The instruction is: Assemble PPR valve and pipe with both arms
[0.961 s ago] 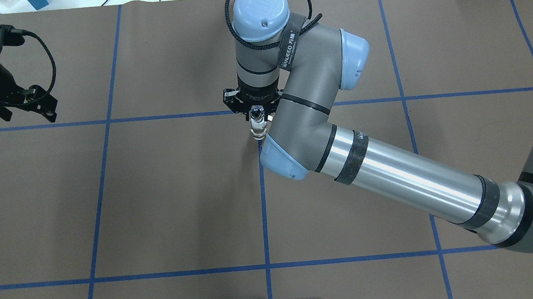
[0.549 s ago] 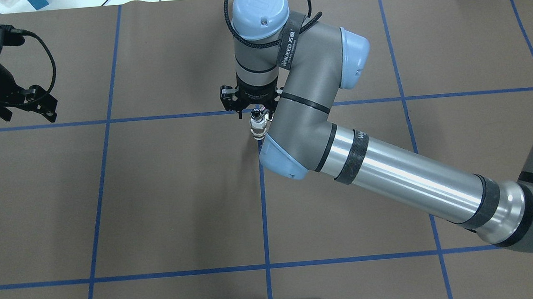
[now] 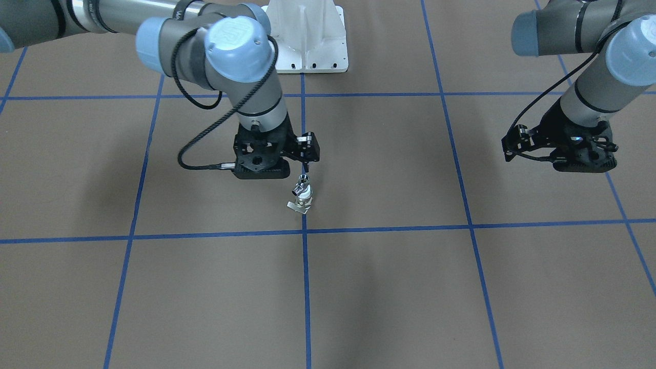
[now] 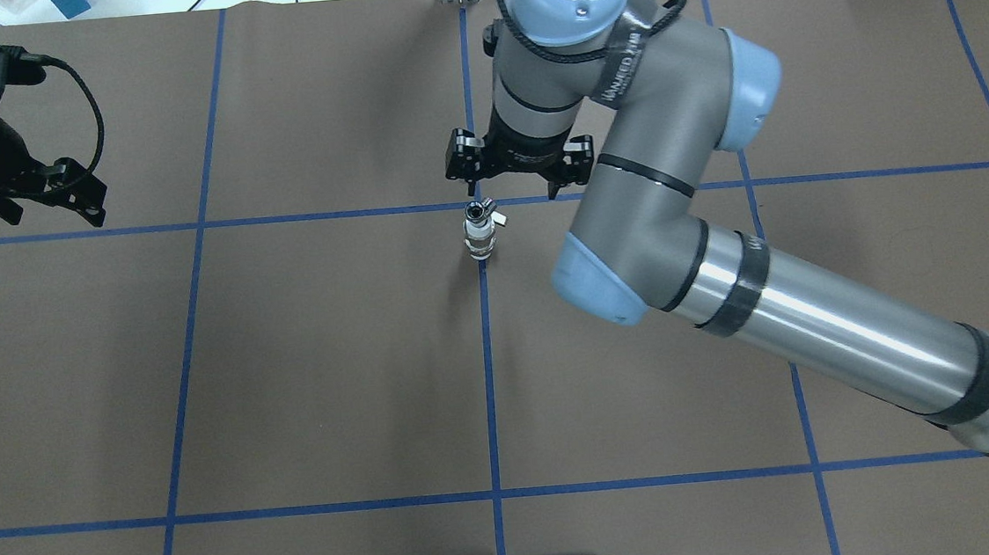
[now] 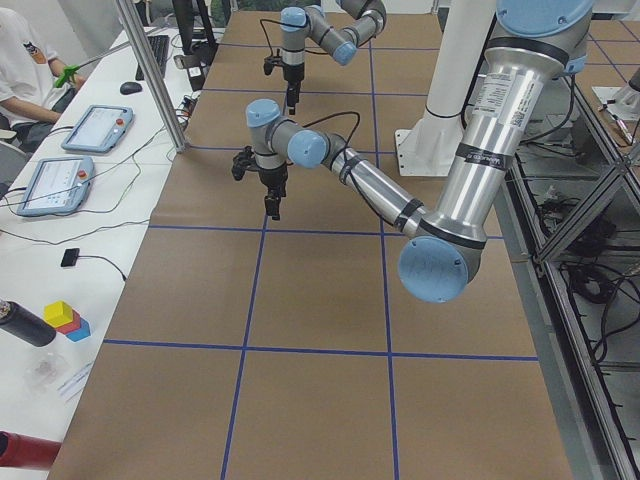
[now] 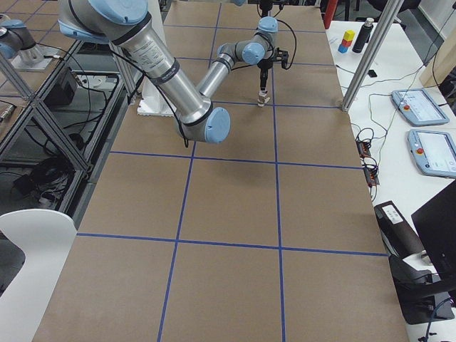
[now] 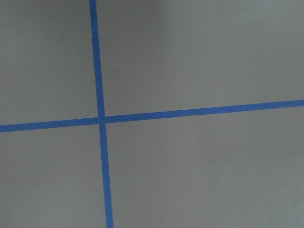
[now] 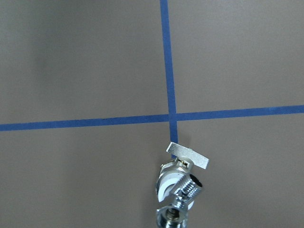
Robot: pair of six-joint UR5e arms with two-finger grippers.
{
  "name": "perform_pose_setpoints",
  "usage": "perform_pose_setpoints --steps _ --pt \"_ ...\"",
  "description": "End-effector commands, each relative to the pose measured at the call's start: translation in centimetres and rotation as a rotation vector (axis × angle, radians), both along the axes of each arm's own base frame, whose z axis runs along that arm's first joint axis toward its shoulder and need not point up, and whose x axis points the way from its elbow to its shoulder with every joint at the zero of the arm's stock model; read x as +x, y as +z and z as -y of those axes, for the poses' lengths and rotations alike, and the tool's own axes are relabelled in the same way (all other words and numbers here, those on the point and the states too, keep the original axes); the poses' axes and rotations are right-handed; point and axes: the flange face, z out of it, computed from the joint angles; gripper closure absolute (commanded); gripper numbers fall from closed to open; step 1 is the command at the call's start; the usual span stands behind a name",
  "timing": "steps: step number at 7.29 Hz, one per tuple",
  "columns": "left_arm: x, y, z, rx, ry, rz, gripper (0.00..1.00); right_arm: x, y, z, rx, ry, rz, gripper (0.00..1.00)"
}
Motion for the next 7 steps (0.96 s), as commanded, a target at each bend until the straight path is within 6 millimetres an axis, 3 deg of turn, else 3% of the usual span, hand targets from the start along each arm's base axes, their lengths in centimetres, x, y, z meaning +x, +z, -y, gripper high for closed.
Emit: perform_pose_setpoints --steps 1,2,3,4,5,6,7 --pt "-0.4 0.0 -0.1 0.012 0.004 0.000 0.00 8.2 7.5 -0.8 0.048 0.008 -0.039 0.00" --pt "-1.1 0.6 -0.6 0.006 -0.001 0.003 0.00 11.6 11.7 0.0 0.086 -0.019 -0.091 0.00" --pt "-2.6 2.2 -2.7 0.034 0.019 0.000 0.00 14.4 16.1 0.7 0.124 -0.068 -0.146 0.00" --pt "-4.9 4.0 -4.0 0.054 0.038 0.010 0.00 18.9 20.6 1.6 0.148 -0.095 -0.195 0.00" --pt "-7.8 5.6 -4.2 0.070 0.041 0.020 0.00 24.1 25.7 2.0 0.162 -0.143 -0.239 0.00" --pt "-11.4 8.2 -4.7 0.108 0.079 0.038 0.00 29.2 29.0 2.3 0.153 -0.161 -0.234 0.00" --pt "-15.5 10.1 -4.7 0.148 0.093 0.053 0.00 33.5 32.5 1.3 0.116 -0.161 -0.225 0.00"
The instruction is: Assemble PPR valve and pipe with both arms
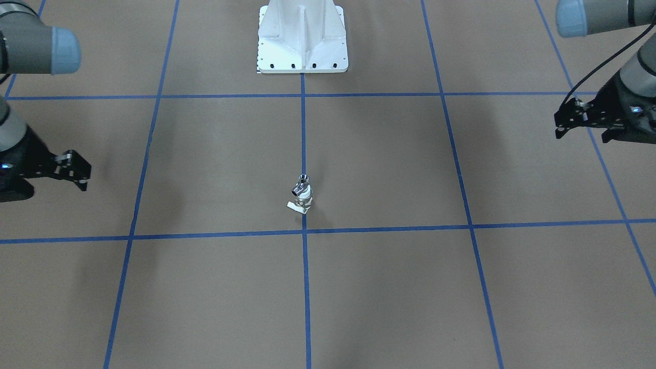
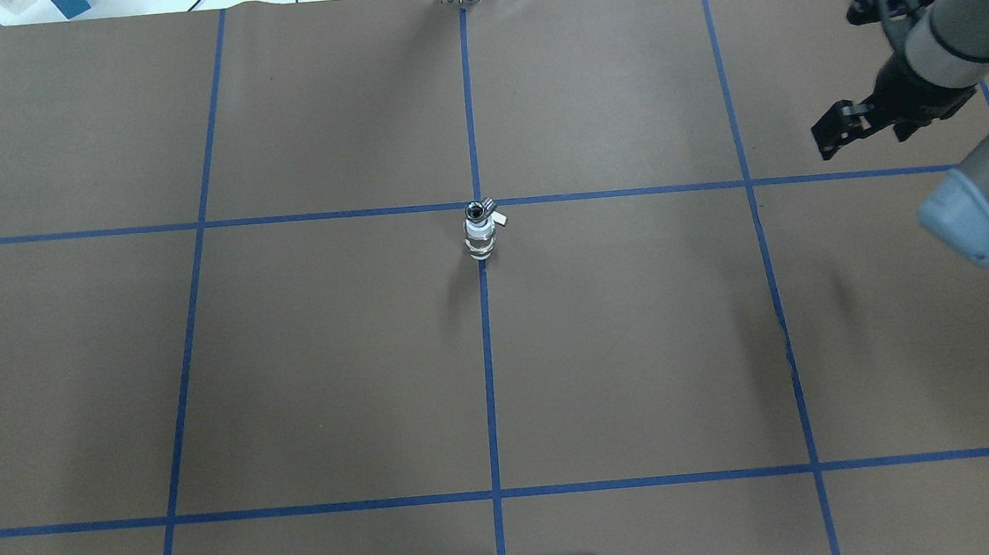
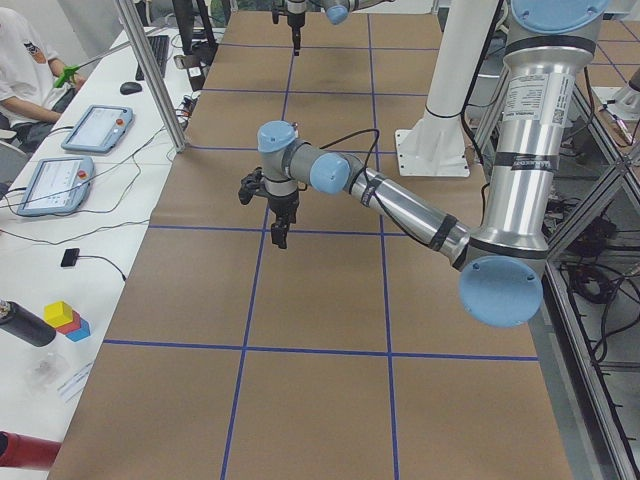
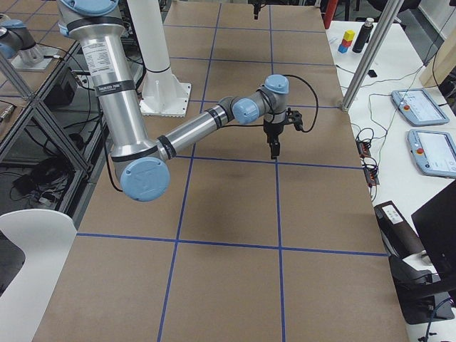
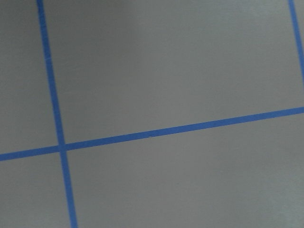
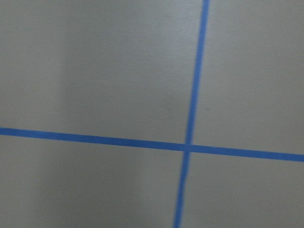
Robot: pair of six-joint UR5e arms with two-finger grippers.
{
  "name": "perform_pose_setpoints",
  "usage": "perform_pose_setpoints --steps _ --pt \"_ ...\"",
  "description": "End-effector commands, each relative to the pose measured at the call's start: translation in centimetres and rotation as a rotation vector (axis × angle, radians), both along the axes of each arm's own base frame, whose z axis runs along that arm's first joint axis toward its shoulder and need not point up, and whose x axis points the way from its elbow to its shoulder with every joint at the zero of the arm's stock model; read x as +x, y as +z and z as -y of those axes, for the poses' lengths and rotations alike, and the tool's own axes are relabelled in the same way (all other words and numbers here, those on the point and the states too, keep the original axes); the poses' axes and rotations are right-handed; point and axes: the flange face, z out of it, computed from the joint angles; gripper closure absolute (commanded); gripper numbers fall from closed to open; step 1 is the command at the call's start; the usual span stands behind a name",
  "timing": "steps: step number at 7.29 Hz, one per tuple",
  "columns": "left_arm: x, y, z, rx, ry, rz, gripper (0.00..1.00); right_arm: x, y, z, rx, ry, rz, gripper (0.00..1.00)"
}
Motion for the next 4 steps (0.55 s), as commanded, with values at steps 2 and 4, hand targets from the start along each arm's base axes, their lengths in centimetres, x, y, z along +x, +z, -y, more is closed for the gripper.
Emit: perform_pose_setpoints --steps 2,4 --pt "-7.7 4.7 -1.5 0.008 -0.007 0.004 0.00 13.0 8.4 -0.8 -0.068 0.010 0.074 0.00" --pt "-8.1 5.6 -2.1 -0.024 -0.010 -0.041 0.00 15.8 9.6 -1.5 -0.068 0.011 0.120 0.00"
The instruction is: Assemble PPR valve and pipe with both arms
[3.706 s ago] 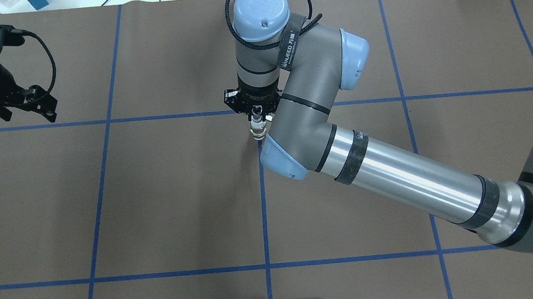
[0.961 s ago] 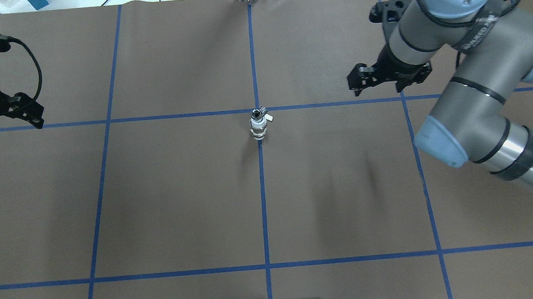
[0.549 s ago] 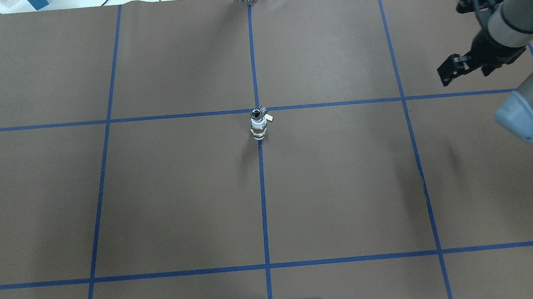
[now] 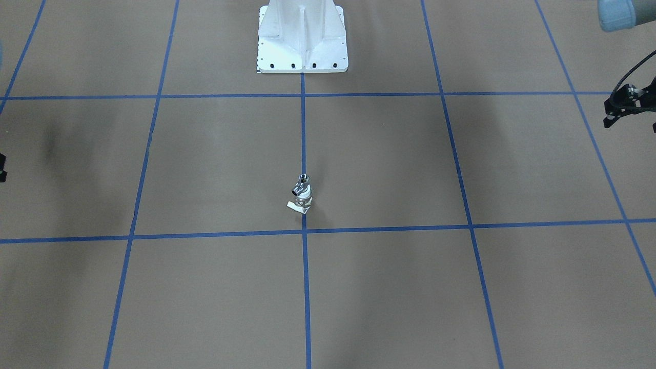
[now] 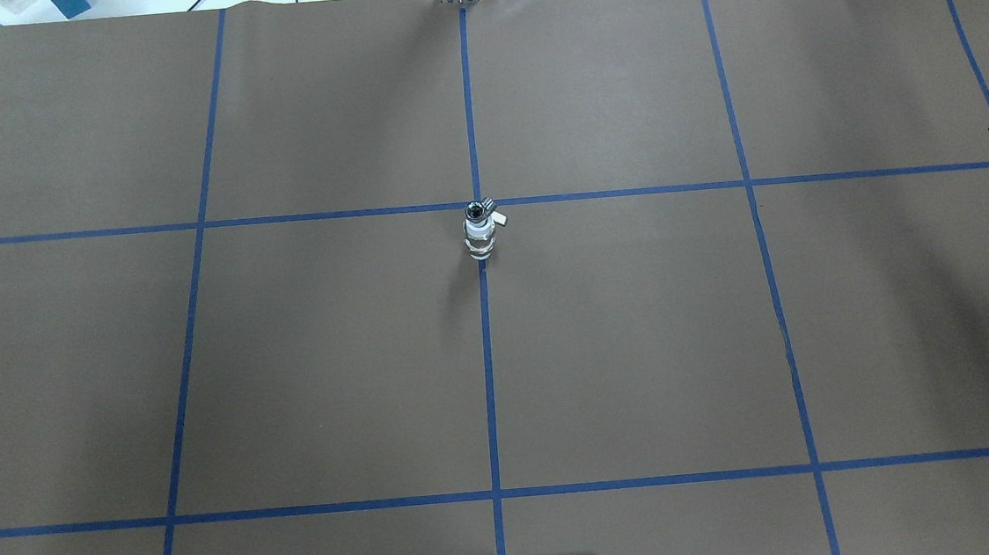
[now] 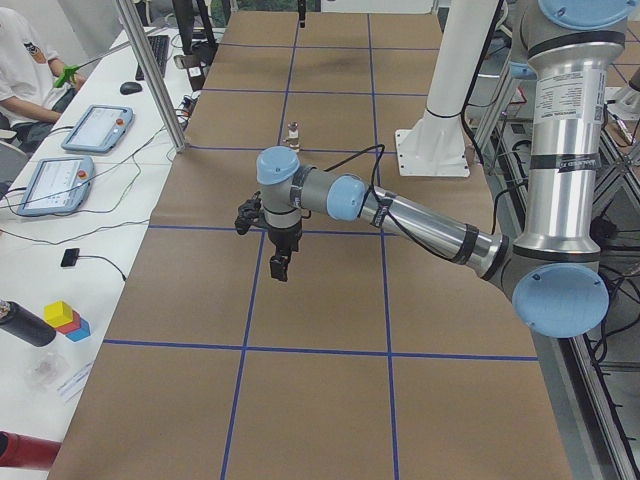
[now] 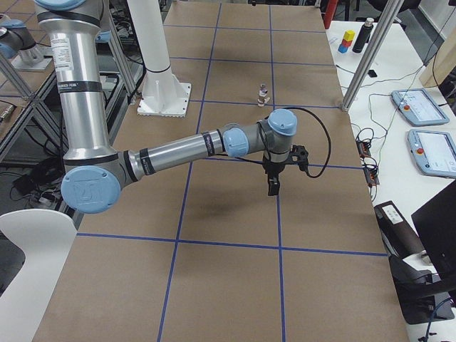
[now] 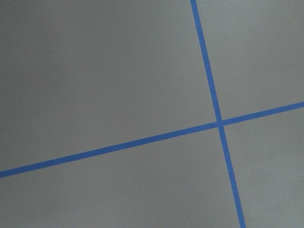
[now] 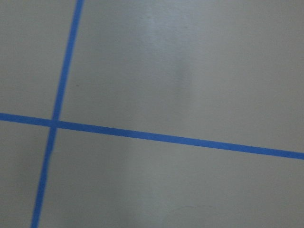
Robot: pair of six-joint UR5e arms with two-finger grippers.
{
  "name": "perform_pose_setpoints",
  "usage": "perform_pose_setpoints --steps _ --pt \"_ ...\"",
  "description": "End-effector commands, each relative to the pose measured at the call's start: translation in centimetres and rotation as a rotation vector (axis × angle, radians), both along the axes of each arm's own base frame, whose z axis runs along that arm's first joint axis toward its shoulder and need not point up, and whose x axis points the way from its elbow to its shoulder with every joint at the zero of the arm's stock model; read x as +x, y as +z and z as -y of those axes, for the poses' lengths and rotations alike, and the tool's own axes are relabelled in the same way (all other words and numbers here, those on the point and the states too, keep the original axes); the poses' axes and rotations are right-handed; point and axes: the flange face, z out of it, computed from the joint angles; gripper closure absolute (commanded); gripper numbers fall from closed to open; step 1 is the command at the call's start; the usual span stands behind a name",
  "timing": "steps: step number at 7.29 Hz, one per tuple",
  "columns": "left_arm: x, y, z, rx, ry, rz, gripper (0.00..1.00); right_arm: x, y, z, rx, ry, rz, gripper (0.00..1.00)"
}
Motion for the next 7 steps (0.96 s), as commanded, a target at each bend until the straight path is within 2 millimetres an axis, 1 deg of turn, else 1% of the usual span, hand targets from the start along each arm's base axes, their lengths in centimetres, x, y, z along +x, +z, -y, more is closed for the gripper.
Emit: perform_pose_setpoints --steps 1,2,4,6,7 --pt "-0.5 1.6 0.0 -0.036 -0.008 -0.011 0.00 2.1 1.0 -0.5 0.004 0.000 0.027 0.00" --pt "-0.5 2.0 0.0 -0.049 -0.013 -0.011 0.00 2.1 0.7 -0.5 0.009 0.000 0.029 0.00" --pt "-0.4 1.9 0.1 -0.048 -0.011 -0.013 0.00 2.0 0.5 -0.2 0.009 0.004 0.029 0.00" --pt "-0.2 1.3 0.4 -0.038 -0.012 -0.016 0.00 2.0 0.7 -0.3 0.006 0.002 0.028 0.00" --pt "-0.2 0.5 0.5 -0.021 -0.012 -0.019 0.00 2.0 0.6 -0.3 0.008 0.002 0.028 0.00"
